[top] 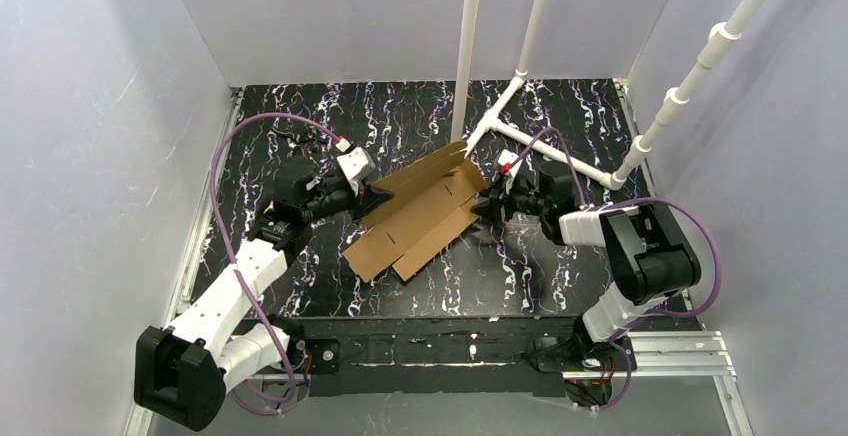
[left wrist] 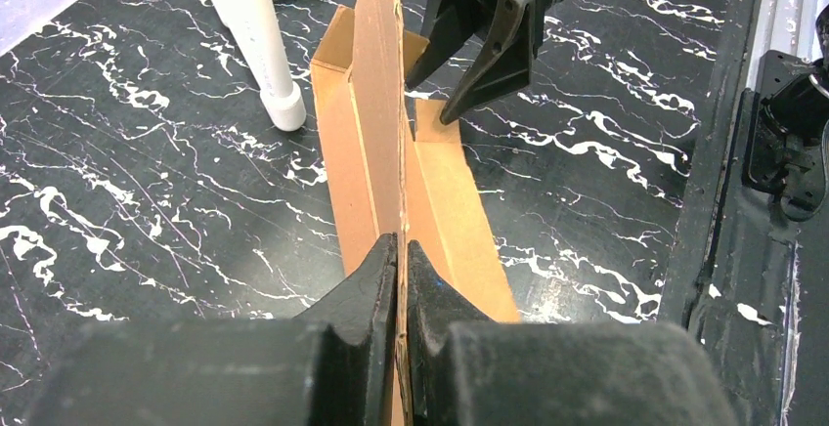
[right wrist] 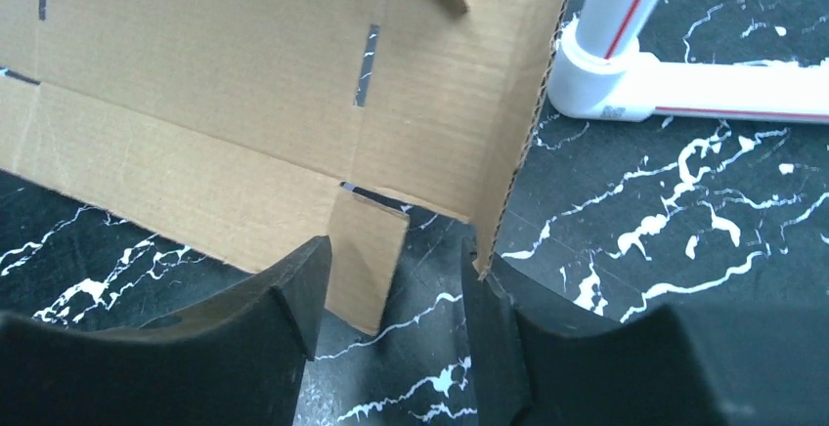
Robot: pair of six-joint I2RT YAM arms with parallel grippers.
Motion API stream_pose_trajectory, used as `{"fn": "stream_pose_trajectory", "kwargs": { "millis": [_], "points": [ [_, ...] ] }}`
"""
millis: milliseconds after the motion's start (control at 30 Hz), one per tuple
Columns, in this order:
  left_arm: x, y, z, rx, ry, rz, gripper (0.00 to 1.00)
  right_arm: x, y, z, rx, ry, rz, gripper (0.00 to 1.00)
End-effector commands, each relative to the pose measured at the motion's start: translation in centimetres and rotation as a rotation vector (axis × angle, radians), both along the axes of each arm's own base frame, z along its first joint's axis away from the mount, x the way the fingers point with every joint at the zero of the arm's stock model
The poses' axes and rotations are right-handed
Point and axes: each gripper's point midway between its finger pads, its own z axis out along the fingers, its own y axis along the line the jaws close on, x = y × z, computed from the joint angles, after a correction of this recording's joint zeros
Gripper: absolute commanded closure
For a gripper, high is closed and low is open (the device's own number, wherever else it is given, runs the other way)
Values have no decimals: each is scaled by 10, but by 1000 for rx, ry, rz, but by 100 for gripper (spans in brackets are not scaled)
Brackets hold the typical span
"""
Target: Fold the paper box
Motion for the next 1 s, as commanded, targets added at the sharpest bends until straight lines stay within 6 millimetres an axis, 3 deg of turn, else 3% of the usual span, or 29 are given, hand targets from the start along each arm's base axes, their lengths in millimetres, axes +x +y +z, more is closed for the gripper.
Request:
{"fn": "stream_pose_trajectory", "kwargs": {
  "millis": [0,367,500,700,733,800,867,967],
  "points": [
    [-14,-3,0,7,-8,-56,100,6,-5,25,74,-11,4,37],
    [-15,-5,5,8,-18,-70,100,16,-20,29,82,158,17,21],
    [-14,-4,7,11,-26,-66,100,18,-23,28,34,155,25,22],
    [-9,-3,19,23,-54,-58,100,6,-13,22,-2,193,90,37],
    [-8,-3,24,30,-68,-60,100,6,-11,19,-11,203,90,44],
    [-6,-2,30,40,-100,-61,100,15,-9,19,-30,208,84,76],
    [-1,-2,36,57,-133,-59,100,24,-9,34,-35,120,74,97],
    [11,-3,45,81,-183,-52,100,44,-12,63,-23,-86,15,99]
  ]
}}
